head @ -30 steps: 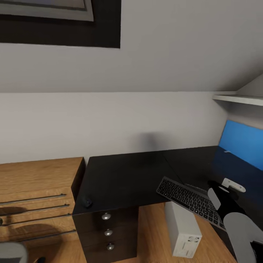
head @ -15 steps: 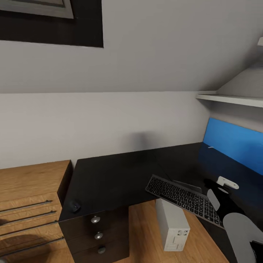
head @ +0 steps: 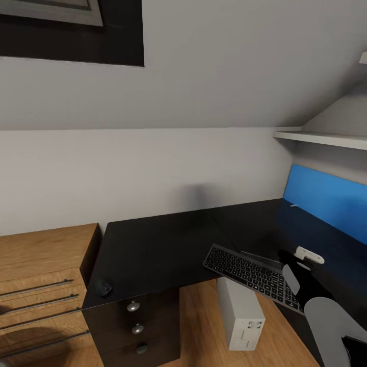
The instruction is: In the bedroom, organize the workspace by keeping the computer under the desk, ensuring the monitor is on the desk, placing the keyboard on the desk next to the monitor, placing the mouse on the desk next to the keyboard, moving the folder from the swivel chair onto the desk next to the mouse, stacking the notebook on top of the folder with the pen on top of the notebook, and positioning the swivel chair next to the desk.
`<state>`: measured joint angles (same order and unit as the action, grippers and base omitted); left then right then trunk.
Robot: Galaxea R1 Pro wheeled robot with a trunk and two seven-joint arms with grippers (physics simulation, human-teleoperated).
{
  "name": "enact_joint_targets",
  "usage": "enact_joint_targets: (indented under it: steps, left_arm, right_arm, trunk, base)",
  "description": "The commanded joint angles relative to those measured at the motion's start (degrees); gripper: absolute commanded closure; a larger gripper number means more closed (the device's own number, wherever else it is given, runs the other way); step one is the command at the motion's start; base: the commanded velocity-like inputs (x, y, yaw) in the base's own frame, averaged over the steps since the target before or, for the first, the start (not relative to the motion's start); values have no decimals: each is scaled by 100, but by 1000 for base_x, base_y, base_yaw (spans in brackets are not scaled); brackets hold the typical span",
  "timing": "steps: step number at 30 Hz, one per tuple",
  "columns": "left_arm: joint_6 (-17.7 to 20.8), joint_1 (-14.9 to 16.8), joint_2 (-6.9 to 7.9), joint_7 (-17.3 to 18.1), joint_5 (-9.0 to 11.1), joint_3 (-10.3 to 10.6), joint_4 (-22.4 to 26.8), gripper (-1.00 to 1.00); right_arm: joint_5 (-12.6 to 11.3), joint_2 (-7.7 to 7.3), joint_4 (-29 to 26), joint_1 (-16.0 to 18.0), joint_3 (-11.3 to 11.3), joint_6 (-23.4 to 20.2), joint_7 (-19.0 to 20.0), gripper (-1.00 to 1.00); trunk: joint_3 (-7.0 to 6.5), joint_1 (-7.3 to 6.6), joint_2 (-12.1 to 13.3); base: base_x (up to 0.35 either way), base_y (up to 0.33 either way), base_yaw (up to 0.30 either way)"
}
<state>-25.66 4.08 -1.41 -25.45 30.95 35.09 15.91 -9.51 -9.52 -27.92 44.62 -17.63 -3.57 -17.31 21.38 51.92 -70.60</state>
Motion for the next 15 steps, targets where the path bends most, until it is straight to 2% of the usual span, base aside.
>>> enact_joint_targets:
  steps: [1,7,15]
  left_arm:
    - [-20,5,2,-38,33,49,-1,-100]
    - [-26,5,1,-36,39,50,-1,-100]
    - [-27,5,1,-31,42,46,-1,-100]
  right_arm:
    - [-34,2,-15,0,6,6,-53,-100]
    - [-34,19,-52,2,12,192,-123,-100]
    - [-34,21,-55,-1,5,190,-124,-100]
  trunk:
    - [7,0,-4]
    - [7,0,-4]
    - [7,0,-4]
  base:
    - [0,0,0]
    - [0,0,0]
    - [26,0,0]
